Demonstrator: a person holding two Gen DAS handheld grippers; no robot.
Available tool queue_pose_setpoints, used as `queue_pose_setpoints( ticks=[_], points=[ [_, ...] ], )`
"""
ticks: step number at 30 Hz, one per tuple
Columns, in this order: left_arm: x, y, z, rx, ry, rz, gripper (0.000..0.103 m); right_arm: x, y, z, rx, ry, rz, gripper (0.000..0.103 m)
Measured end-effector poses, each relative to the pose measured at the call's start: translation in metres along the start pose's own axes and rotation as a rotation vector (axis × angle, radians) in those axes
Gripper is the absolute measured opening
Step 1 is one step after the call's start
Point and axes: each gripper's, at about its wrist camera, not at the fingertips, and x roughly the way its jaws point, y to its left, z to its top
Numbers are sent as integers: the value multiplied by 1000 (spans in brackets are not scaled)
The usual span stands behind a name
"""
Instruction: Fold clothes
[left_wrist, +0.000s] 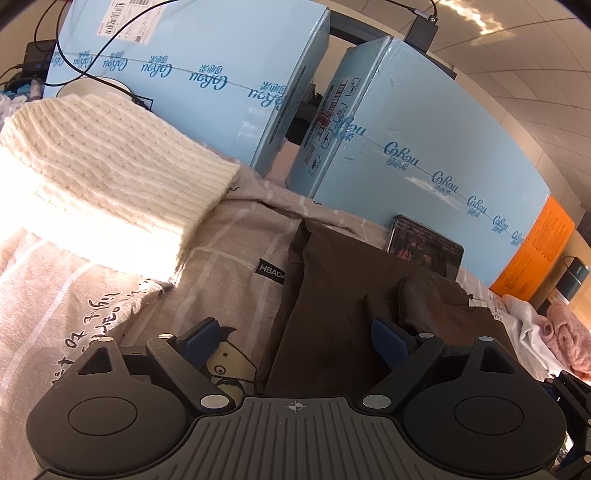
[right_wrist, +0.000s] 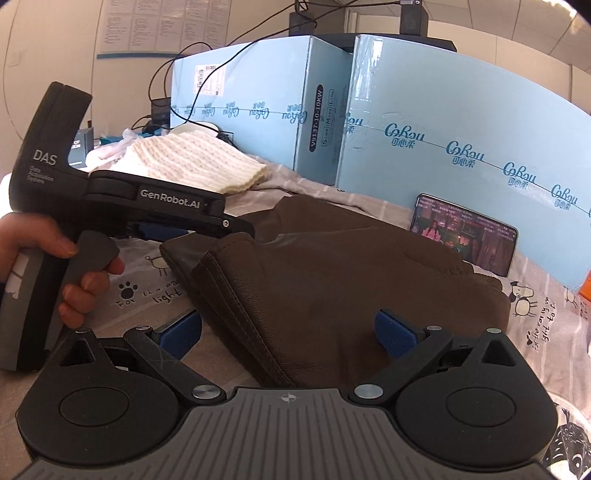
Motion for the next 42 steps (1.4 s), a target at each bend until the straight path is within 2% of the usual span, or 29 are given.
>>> queue_pose_setpoints(
  ticks=[4, 5, 6, 7, 8, 12, 16, 19, 21, 24, 28, 32, 34, 37, 39, 42],
  points=[
    [1, -2, -1, 11, 7, 0, 91, 5, -3, 0, 31, 8, -94, 94],
    [1, -2, -1, 12, 8, -1, 91, 7, 0, -1, 16, 16, -106, 85],
    [1, -2, -2, 11, 8, -5, 91, 9, 2, -2, 3, 21, -114, 62],
    [1, -1, -2, 8, 6, -8, 91, 9, 3, -3, -4, 24, -118, 46],
    [1, 0, -2, 4, 4, -12, 91, 7, 0, -3, 9, 17, -111, 24],
    [0, 2, -2, -12, -1, -28, 91, -10, -20, 1, 130, -55, -81, 14],
    [3, -1, -4, 9, 16, -42, 91, -43, -43, 3, 250, -188, -149, 13],
    [5, -5, -6, 31, 42, -85, 91, -70, -61, -1, 331, -286, -241, 13],
    [5, -8, -9, 50, 60, -128, 91, -85, -77, -8, 394, -333, -299, 13],
    [6, -15, -11, 84, 80, -157, 92, -102, -102, -21, 478, -356, -374, 13],
    [6, -19, -14, 107, 96, -191, 92, -116, -131, -45, 574, -336, -448, 16],
    [4, -21, -12, 121, 88, -175, 92, -132, -163, -80, 814, -325, -395, 49],
    [2, -24, -8, 151, 67, -142, 92, -139, -175, -93, 890, -331, -389, 55],
    [-6, -31, 4, 268, -13, -87, 93, -145, -187, -101, 908, -290, -469, 63],
    [-7, -33, 15, 336, -69, -72, 94, -142, -193, -103, 856, -207, -551, 77],
    [-2, -37, 35, 431, -127, -71, 96, -135, -201, -106, 760, -87, -640, 77]
  ],
)
